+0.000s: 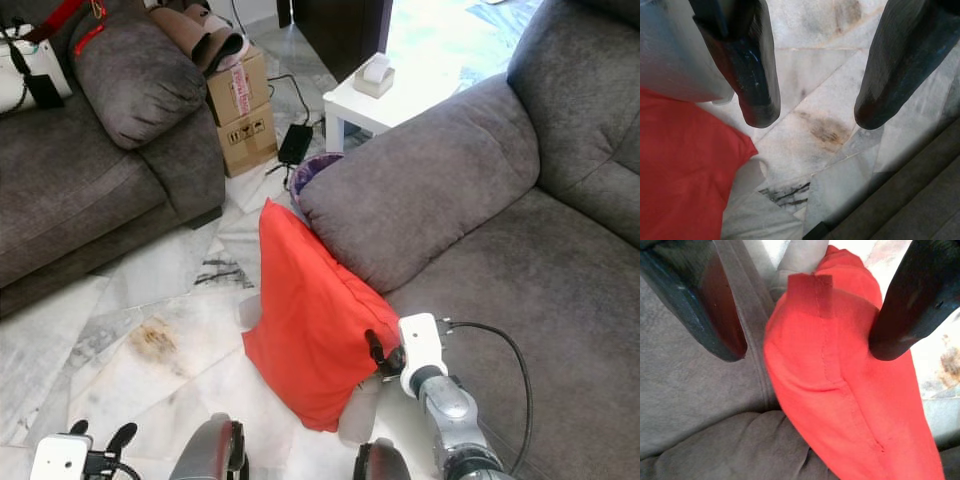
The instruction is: Move the pillow to the sofa from floor
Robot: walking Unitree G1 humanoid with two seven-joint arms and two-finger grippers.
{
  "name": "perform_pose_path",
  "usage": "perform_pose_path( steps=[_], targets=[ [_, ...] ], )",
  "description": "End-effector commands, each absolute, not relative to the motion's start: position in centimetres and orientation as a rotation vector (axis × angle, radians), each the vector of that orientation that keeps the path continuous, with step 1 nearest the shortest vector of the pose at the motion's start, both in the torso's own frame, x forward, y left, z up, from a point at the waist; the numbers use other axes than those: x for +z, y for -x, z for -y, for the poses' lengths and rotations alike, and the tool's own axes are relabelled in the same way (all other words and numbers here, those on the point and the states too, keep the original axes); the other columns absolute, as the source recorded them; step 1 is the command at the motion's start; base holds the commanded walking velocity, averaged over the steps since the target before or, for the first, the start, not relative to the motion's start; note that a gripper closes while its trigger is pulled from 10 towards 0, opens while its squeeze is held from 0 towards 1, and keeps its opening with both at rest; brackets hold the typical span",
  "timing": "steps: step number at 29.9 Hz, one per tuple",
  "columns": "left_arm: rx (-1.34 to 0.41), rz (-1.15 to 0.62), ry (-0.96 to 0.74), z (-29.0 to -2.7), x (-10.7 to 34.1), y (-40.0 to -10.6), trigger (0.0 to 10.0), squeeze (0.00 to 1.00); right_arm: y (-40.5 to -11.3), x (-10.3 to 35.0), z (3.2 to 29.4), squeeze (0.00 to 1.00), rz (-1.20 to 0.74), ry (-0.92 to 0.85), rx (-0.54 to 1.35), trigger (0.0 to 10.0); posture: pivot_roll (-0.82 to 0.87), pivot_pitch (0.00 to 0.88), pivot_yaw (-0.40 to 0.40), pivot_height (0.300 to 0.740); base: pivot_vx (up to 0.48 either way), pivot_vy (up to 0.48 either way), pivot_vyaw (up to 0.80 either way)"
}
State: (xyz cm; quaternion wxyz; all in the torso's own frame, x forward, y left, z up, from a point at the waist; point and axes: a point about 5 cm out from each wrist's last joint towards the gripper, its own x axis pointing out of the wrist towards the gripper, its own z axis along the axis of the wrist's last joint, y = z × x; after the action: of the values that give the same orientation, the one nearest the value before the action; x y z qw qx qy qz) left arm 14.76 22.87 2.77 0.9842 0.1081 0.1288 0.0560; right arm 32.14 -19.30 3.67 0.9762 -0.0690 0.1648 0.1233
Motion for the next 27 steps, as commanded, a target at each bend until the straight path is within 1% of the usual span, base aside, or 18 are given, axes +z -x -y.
perform_pose_path(
  steps=[1,2,8,27],
  targets=[
    [0.123,-0.307,-0.215,-22.9,2.3,-13.8,10.0,0.0,-31.6,2.9,19.2,0.0,-0.375,0.111,0.256,10.0,0.27,0.332,0.034,0.645,0.0,0.0,0.0],
    [0.125,-0.316,-0.213,-22.8,2.4,-13.6,10.0,0.0,-31.7,2.9,18.7,0.0,-0.368,0.07,0.274,10.0,0.27,0.335,0.034,0.645,0.0,0.0,0.0],
    [0.128,-0.332,-0.211,-22.8,2.5,-13.3,10.0,0.0,-31.8,3.1,18.1,0.0,-0.355,0.014,0.302,10.0,0.27,0.34,0.035,0.645,0.0,0.0,0.0],
    [0.133,-0.356,-0.209,-22.7,2.9,-13.2,10.0,0.0,-31.8,3.1,18.1,0.0,-0.356,-0.001,0.313,10.0,0.27,0.34,0.035,0.645,0.0,0.0,0.0]
  ],
)
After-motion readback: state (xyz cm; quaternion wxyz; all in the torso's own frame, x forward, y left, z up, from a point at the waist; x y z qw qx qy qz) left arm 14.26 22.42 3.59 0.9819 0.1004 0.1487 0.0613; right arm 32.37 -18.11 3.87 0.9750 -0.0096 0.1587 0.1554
